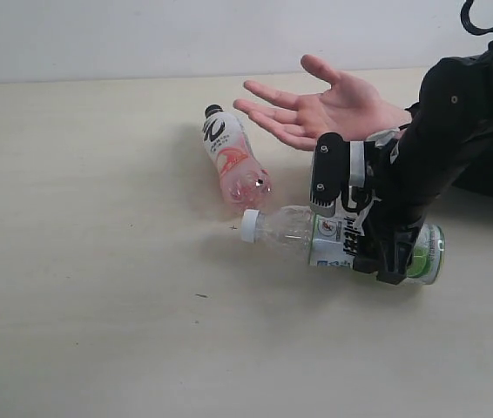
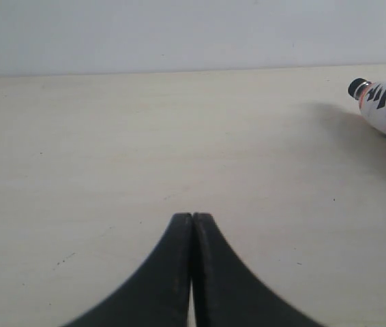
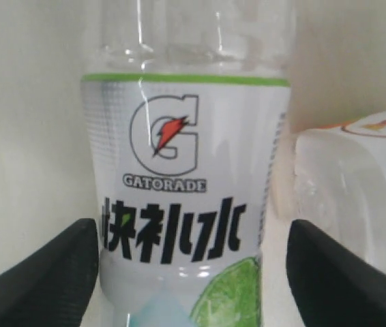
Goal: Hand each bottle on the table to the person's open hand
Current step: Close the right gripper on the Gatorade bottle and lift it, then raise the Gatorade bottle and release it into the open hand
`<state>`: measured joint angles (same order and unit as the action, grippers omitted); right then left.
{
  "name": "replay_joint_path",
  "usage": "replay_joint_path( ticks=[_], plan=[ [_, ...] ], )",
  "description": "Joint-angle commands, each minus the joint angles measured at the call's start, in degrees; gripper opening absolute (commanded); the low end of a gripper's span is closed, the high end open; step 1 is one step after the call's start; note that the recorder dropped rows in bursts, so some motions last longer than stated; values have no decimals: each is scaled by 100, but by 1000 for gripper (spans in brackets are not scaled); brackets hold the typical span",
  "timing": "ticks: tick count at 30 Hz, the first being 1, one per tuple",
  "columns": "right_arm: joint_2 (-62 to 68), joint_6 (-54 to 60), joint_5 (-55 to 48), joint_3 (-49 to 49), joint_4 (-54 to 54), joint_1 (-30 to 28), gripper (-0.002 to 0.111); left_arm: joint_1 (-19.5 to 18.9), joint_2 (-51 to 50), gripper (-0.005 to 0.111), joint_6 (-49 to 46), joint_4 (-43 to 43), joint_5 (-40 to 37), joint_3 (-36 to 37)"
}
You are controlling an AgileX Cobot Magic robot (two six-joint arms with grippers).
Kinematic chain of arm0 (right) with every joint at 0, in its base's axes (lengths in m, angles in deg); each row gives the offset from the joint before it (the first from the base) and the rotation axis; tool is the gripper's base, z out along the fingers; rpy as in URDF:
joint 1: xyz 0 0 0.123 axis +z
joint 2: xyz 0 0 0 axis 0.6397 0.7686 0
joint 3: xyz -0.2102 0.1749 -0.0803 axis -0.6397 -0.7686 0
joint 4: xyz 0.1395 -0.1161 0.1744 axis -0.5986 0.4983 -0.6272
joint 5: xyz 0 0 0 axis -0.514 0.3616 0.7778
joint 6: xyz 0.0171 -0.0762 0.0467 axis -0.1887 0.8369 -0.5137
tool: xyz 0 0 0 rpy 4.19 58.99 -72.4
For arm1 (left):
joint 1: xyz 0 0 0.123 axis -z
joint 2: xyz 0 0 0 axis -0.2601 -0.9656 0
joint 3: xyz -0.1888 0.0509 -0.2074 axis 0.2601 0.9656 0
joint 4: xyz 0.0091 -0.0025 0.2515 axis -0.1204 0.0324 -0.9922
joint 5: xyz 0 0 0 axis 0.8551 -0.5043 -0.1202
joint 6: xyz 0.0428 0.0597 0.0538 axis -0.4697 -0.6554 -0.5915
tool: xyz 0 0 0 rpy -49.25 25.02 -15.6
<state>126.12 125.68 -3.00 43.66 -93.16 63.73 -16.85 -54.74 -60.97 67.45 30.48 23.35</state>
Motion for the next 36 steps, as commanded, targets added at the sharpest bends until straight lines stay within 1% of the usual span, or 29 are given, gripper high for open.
replay_joint_path(
  ticks=[1, 7, 11, 13, 16, 17, 18, 19, 20, 21, 22, 25, 28, 31, 33, 34, 36],
  plan=[
    [17, 15, 49, 16, -38, 3, 73, 24, 27, 3, 25, -1, 22, 3],
    [341, 15, 84, 16, -38, 3, 73, 24, 27, 3, 25, -1, 22, 3],
    [381, 15, 124, 16, -86, 3, 70, 24, 27, 3, 25, -1, 22, 3],
    [381, 15, 11, 16, -102, 3, 66, 24, 27, 3, 25, -1, 22, 3],
    [381, 15, -416, 16, -102, 3, 43, 24, 27, 3, 25, -1, 22, 3],
    [381, 15, -604, 16, -102, 3, 34, 24, 27, 3, 25, -1, 22, 3],
    [328, 15, -840, 16, -102, 3, 21, 24, 27, 3, 25, -1, 22, 3],
    [253, 15, -980, 16, -102, 3, 14, 24, 27, 3, 25, -1, 22, 3],
    [198, 15, -1062, 16, -102, 3, 10, 24, 27, 3, 25, -1, 22, 3],
    [40, 15, -1231, 16, -102, 3, 2, 24, 27, 3, 25, -1, 22, 3],
    [-88, 4, -1401, 16, -147, 3, 0, 24, 27, 3, 25, -1, 22, 3],
    [-495, -215, -2073, 16, -233, 3, 0, 24, 27, 3, 25, -1, 22, 3],
    [-965, -836, -2736, 16, -262, 3, 0, 24, 27, 3, 25, -1, 22, 3],
    [-1227, -1219, -3541, 16, -36, 3, 0, 24, 27, 3, 25, -1, 22, 3],
    [-1377, -1925, -3541, 16, 356, 3, 0, 24, 27, 3, 25, -1, 22, 3],
    [-1466, -2700, -3541, 26, 608, 3, 0, 24, 27, 3, 25, -1, 22, 3],
    [-1586, -3639, -3541, 83, 946, 3, 0, 24, 27, 3, 25, -1, 22, 3]
  ],
)
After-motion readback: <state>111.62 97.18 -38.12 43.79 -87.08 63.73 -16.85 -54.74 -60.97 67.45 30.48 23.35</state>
